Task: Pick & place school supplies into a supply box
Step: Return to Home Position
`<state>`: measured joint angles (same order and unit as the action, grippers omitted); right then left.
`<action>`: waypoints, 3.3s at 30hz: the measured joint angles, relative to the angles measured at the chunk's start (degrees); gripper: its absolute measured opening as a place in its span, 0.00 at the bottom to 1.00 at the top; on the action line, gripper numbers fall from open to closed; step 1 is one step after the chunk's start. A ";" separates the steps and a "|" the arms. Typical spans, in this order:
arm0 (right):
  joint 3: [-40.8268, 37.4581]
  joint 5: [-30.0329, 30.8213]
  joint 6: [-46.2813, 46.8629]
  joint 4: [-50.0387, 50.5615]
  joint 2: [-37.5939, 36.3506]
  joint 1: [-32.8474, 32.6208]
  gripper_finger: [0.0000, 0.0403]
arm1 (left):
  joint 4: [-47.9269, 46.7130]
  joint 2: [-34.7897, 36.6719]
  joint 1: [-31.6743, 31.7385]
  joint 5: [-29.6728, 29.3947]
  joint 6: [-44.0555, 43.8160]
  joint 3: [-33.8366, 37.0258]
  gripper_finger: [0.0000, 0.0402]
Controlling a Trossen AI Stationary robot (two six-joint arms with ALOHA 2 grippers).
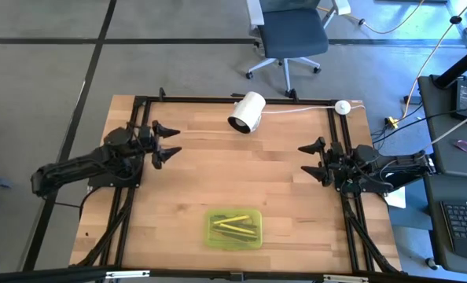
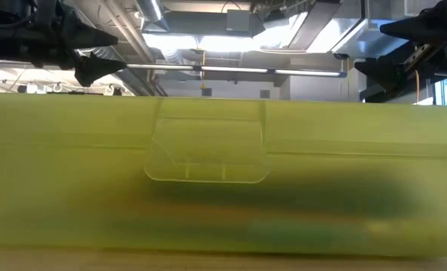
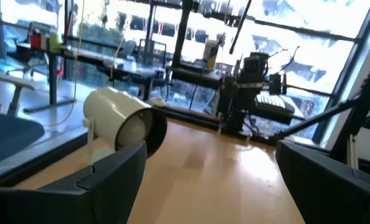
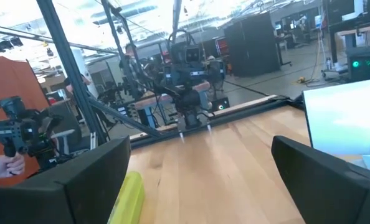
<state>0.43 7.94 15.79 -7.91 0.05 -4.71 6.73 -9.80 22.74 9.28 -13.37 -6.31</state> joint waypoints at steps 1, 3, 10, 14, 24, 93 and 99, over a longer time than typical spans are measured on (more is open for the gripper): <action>0.00 0.01 -0.01 -0.01 0.00 0.00 0.98 | 2.40 0.02 0.00 0.06 -0.34 1.26 0.87; 0.00 0.03 0.00 0.01 0.00 0.00 0.98 | 5.65 -0.02 -0.02 0.20 -1.83 4.05 0.87; 0.00 0.14 0.94 0.01 0.00 0.00 0.98 | 3.51 -0.08 -0.02 -2.32 -2.38 5.14 0.87; 0.00 0.24 0.34 0.04 0.00 0.00 0.98 | 0.14 -0.06 -0.02 -4.61 -2.40 5.12 0.87; 0.00 6.18 0.96 4.25 -0.02 0.00 0.98 | -6.60 -0.04 -0.02 -8.81 -2.36 5.10 0.87; 0.00 14.94 -20.79 3.49 0.18 0.00 0.98 | -7.11 -0.09 -0.15 -8.22 -1.94 5.10 0.87; 0.00 14.94 -20.80 3.49 0.20 0.00 0.98 | -7.11 -0.09 -0.15 -8.22 -1.94 5.10 0.87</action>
<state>0.43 22.87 -5.00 -4.43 0.25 -4.71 -0.38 -9.89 22.59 1.06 -15.31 -1.21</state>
